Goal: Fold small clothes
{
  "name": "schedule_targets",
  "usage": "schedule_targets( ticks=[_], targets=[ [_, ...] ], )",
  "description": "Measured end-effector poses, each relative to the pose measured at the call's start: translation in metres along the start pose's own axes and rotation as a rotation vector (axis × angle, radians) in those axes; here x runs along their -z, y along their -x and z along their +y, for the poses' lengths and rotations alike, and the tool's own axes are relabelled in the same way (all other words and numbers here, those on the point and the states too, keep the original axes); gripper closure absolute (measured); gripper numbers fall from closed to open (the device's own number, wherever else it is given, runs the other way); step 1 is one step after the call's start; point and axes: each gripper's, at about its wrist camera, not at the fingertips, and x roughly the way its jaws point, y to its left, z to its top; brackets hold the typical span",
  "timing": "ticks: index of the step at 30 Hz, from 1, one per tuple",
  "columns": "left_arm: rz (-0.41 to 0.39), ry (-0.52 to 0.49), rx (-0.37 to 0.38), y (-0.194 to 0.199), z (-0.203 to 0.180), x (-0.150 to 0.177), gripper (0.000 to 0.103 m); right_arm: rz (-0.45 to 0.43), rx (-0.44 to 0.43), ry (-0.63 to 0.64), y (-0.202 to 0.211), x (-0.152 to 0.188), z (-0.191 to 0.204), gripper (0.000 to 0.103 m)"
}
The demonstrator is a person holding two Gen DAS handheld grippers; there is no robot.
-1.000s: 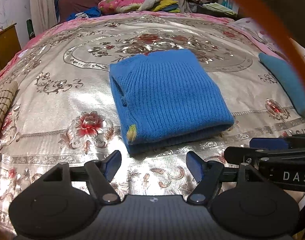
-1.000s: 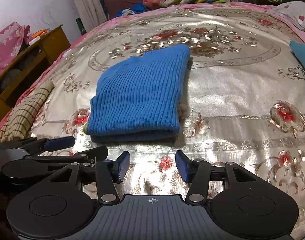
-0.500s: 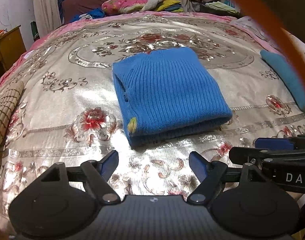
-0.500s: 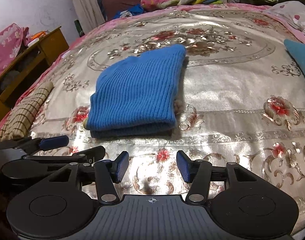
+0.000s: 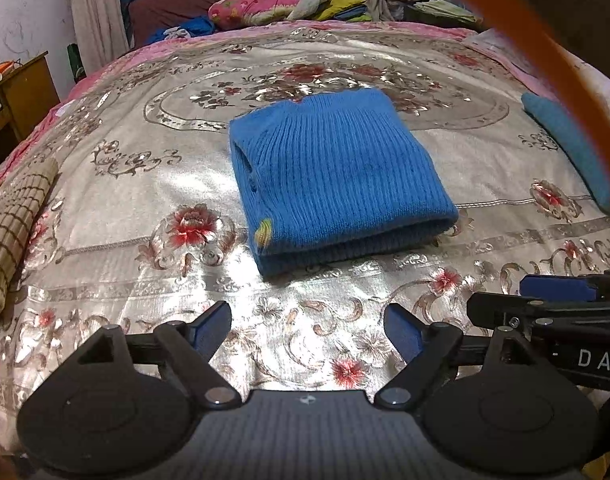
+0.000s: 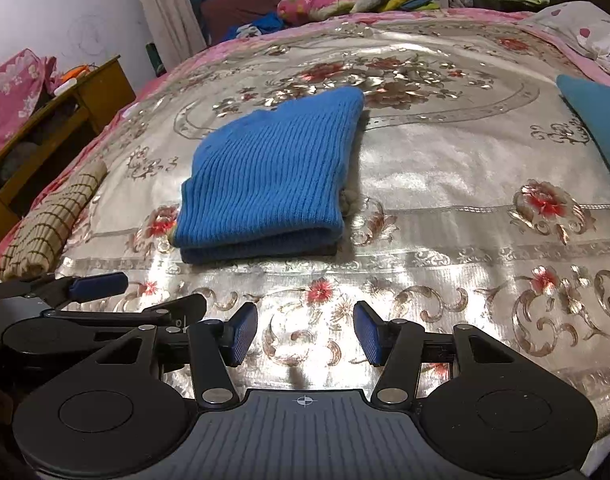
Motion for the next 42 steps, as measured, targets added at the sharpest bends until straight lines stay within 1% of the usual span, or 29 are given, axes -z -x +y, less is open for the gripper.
schedule_targets(
  ticks=[5, 10, 14, 26, 42],
  targets=[
    [0.006, 0.011, 0.002, 0.001, 0.001, 0.005, 0.014, -0.004, 0.004, -0.001, 0.003, 0.003, 0.000, 0.050],
    [0.016, 0.016, -0.001, 0.000, 0.001, 0.008, 0.013, 0.000, 0.011, -0.002, 0.002, 0.007, 0.000, 0.047],
    [0.025, 0.020, -0.007, -0.001, 0.002, 0.011, 0.013, 0.003, 0.019, 0.000, 0.001, 0.010, 0.001, 0.046],
    [0.009, 0.006, -0.032, 0.004, -0.002, 0.016, 0.011, 0.015, 0.059, -0.015, -0.003, 0.020, -0.002, 0.046],
    [0.027, 0.014, -0.031, 0.003, -0.001, 0.018, 0.011, 0.028, 0.063, -0.036, -0.005, 0.025, -0.004, 0.046]
  ],
)
